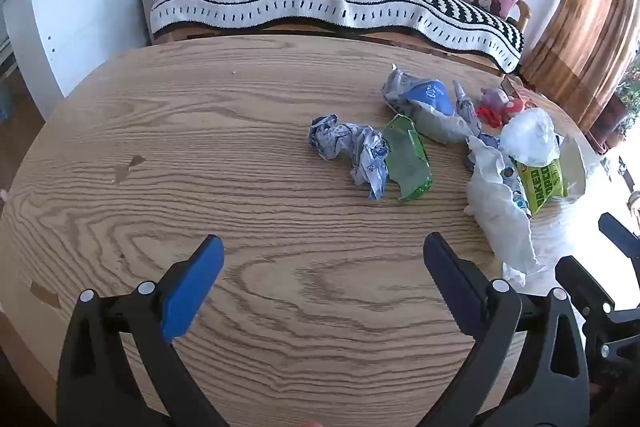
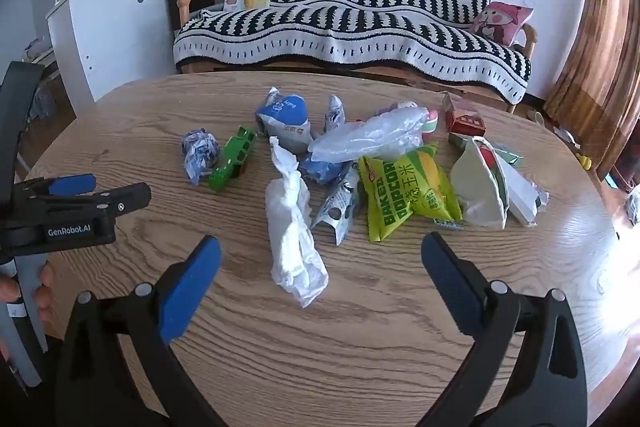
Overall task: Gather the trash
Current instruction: 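Move both grippers toward the trash pile on the table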
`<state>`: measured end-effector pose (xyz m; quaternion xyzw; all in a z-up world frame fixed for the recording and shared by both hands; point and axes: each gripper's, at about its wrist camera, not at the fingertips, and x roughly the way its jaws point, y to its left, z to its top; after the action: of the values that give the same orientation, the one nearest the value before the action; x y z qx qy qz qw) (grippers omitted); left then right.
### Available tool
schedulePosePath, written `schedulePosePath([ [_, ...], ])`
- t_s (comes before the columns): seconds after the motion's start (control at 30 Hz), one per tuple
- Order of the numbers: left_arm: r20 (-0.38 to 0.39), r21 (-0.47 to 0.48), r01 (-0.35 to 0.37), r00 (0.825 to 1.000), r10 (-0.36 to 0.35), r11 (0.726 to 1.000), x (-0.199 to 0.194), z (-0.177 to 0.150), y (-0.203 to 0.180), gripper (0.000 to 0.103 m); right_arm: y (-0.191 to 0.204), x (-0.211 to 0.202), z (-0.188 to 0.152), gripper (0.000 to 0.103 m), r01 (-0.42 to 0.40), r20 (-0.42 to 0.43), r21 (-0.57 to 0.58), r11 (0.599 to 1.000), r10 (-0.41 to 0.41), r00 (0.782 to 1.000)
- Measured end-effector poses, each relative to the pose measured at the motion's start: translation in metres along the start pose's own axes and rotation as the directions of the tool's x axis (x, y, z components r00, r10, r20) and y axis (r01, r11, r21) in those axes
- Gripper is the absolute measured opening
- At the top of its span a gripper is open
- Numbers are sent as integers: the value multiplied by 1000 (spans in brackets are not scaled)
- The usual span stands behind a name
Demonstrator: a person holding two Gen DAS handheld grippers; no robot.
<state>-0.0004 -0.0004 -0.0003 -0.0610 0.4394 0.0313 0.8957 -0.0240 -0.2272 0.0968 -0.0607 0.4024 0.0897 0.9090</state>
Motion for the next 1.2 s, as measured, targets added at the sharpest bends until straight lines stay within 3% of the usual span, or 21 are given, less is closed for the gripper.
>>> schedulePosePath([
  [1.2, 16, -15, 7, 1000, -7, 1000, 3, 1, 4, 97, -12, 14, -31, 97, -8, -3, -4, 1000, 8, 1000],
])
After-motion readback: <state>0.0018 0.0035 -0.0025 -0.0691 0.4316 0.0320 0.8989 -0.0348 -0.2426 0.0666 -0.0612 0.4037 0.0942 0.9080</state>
